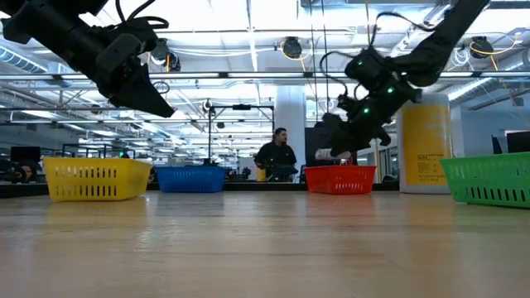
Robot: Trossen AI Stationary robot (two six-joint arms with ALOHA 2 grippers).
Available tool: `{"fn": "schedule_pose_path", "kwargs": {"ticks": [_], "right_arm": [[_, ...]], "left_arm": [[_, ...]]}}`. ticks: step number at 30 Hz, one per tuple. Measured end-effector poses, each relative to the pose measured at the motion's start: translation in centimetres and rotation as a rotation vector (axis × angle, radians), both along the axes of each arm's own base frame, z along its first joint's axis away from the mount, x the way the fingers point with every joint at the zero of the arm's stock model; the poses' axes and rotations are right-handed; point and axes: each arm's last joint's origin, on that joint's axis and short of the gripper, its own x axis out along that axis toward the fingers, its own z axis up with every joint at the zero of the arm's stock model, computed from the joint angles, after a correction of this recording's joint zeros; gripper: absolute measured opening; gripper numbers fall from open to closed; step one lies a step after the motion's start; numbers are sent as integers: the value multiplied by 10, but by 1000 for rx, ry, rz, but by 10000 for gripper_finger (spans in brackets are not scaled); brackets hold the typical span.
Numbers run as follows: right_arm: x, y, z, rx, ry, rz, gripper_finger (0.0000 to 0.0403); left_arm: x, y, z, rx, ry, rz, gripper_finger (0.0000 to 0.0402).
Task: Pick & Place Travel size toiletries
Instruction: Put the white toothpaste into the red bin, then adjust the red bin on the table
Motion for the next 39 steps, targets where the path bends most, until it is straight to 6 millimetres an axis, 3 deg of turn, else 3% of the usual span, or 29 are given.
{"fn": "schedule_pose_path", "kwargs": {"ticks": [8, 15, 24, 30, 36, 39], "right_arm": [[20, -21, -22, 157, 67, -23, 50], [24, -22, -26, 192, 69, 11, 54], [20, -16, -9, 204, 55, 88, 142], [19, 5, 17, 219, 16, 244, 186], [11, 39, 23, 328, 148, 304, 175], [16, 56, 20, 323, 211, 386, 161]], "left_arm": [[0, 0, 0, -1, 1, 1, 26], [0, 0, 0, -3, 2, 2, 26], [0, 0, 0, -5, 2, 3, 26], [0, 0, 0, -5, 3, 3, 26], [0, 0, 0, -8, 1, 5, 26], [0, 0, 0, -9, 1, 4, 26]]}}
